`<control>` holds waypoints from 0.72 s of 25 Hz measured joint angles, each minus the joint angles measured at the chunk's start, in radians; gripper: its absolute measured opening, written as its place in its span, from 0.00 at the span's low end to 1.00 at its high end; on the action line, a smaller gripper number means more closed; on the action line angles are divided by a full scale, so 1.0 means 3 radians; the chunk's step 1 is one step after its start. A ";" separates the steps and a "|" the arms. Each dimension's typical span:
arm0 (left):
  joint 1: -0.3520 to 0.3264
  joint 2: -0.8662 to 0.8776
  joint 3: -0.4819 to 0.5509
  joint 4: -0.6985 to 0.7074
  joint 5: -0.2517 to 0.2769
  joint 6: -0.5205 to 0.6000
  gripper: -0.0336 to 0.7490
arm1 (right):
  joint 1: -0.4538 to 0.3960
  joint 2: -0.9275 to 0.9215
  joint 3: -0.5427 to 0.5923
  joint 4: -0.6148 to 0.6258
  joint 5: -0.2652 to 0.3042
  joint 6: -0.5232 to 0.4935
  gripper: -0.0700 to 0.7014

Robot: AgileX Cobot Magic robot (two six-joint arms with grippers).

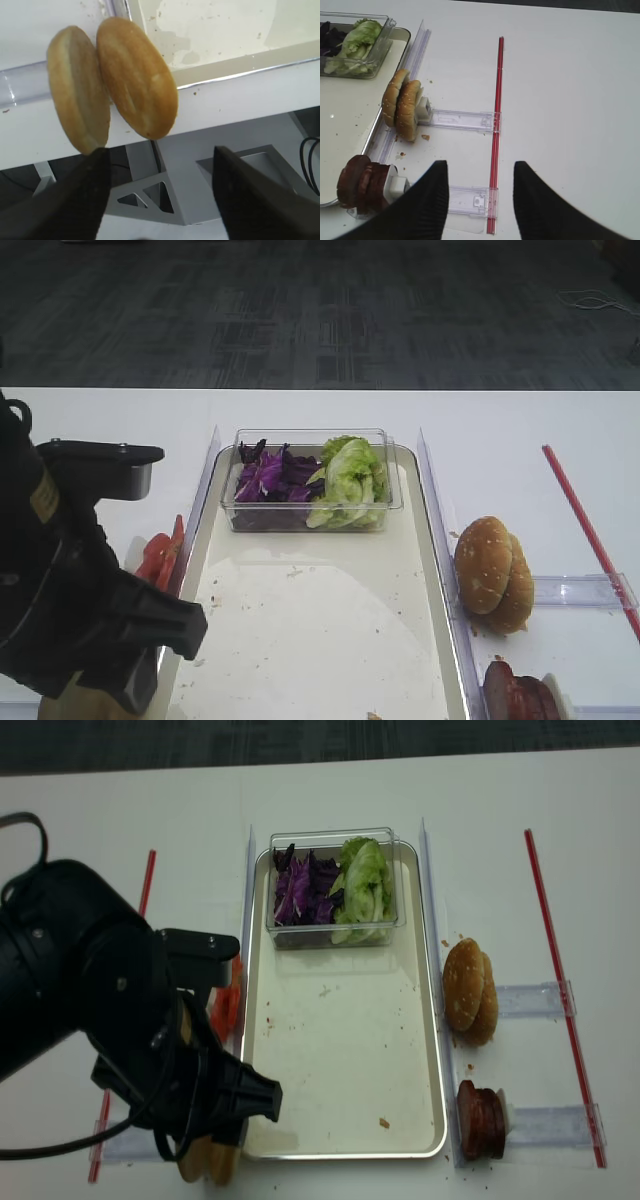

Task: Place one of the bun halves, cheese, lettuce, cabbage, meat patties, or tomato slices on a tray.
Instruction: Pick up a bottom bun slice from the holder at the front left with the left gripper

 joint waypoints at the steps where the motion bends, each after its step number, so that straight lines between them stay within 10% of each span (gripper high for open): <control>1: 0.0000 0.0039 0.0000 0.0000 -0.0028 0.0000 0.61 | 0.0000 0.0000 0.0000 0.0000 0.0000 0.0000 0.51; 18: -0.0005 0.0825 -0.0005 0.0094 -0.0395 -0.0002 0.61 | 0.0000 0.0000 0.0000 0.0000 0.0006 0.0006 0.51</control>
